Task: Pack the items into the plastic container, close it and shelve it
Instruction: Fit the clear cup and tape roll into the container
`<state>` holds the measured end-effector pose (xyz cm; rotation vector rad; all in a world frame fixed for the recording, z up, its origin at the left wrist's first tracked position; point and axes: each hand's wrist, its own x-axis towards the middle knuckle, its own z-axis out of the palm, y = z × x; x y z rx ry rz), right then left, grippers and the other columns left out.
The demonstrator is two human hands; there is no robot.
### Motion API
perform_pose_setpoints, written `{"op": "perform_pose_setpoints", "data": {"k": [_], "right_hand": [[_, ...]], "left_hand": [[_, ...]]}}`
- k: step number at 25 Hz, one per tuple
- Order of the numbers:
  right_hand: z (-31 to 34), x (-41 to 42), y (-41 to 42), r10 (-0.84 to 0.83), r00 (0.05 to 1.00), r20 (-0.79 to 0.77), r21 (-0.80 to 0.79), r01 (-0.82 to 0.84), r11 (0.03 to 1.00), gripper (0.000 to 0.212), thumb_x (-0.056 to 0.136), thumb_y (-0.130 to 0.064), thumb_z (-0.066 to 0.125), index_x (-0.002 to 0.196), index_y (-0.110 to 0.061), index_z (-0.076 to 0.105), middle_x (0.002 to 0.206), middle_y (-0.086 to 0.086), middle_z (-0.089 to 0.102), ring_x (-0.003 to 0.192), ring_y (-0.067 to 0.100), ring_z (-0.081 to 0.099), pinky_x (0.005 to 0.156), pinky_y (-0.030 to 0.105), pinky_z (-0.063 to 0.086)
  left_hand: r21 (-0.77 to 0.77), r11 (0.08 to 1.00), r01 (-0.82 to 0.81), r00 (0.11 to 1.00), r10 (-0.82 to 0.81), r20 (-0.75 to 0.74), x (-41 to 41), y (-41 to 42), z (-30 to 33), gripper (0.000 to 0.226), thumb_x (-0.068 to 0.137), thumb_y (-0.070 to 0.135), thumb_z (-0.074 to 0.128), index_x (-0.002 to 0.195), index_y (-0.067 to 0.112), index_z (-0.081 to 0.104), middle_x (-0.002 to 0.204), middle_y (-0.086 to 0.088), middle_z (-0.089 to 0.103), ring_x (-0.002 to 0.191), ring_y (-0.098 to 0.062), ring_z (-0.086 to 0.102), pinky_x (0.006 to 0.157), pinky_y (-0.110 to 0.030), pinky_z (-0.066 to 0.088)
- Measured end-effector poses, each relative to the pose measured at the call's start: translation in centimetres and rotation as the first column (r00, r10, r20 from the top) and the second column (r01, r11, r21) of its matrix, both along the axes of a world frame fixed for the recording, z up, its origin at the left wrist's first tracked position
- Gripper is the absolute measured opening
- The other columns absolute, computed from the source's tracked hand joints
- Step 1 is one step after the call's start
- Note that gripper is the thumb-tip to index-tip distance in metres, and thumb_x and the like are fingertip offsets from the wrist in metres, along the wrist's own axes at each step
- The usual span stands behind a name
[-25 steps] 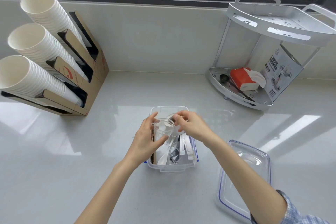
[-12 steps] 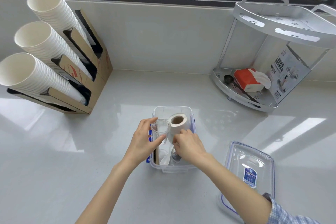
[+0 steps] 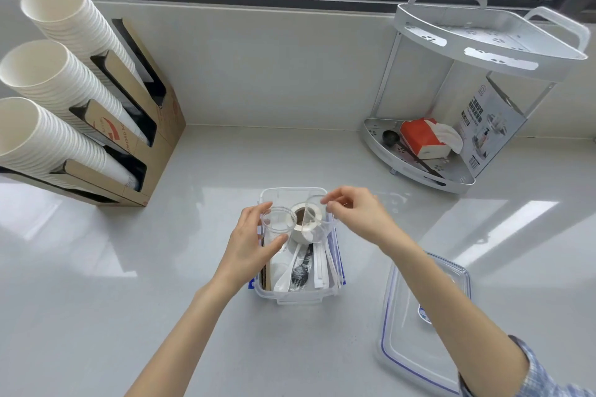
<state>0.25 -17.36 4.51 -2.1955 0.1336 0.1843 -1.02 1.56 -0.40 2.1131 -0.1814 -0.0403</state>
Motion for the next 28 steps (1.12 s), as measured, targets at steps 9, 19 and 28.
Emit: {"op": "perform_pose_setpoints", "data": {"k": [9, 19, 28], "right_hand": [[-0.6, 0.5, 2.1, -0.009, 1.0, -0.013, 0.173, 0.012, 0.985, 0.017, 0.085, -0.01, 0.05, 0.085, -0.021, 0.064, 0.066, -0.01, 0.059, 0.064, 0.006, 0.054, 0.073, 0.026, 0.043], [-2.8, -0.1, 2.4, 0.064, 0.996, -0.068, 0.202, -0.049, 0.978, 0.026, 0.092, -0.026, 0.046, 0.114, -0.018, 0.058, 0.103, 0.001, 0.062, 0.082, 0.013, 0.061, 0.078, 0.025, 0.044], [-3.6, -0.3, 3.0, 0.192, 0.981, -0.032, 0.075, -0.19, 0.979, 0.02, 0.088, -0.025, 0.055, 0.105, -0.016, 0.063, 0.102, 0.003, 0.061, 0.086, 0.013, 0.057, 0.067, 0.016, 0.045]], "left_hand": [[0.026, 0.994, 0.103, 0.994, -0.104, 0.033, -0.6, -1.7, 0.1, 0.06, 0.075, 0.018, 0.067, 0.128, 0.016, 0.039, 0.113, 0.008, 0.042, 0.106, -0.013, 0.049, 0.079, -0.006, 0.041], [-0.027, 1.0, -0.002, 1.0, 0.001, -0.027, -0.4, -0.9, 0.1, 0.064, 0.078, 0.021, 0.064, 0.133, 0.02, 0.031, 0.121, 0.0, 0.045, 0.112, -0.018, 0.048, 0.093, -0.032, 0.046], [0.166, 0.986, -0.005, 0.989, 0.028, -0.142, 0.1, -0.5, -0.6, 0.052, 0.084, 0.036, 0.053, 0.127, 0.011, 0.038, 0.129, -0.008, 0.05, 0.121, -0.021, 0.042, 0.097, -0.029, 0.034]]}}
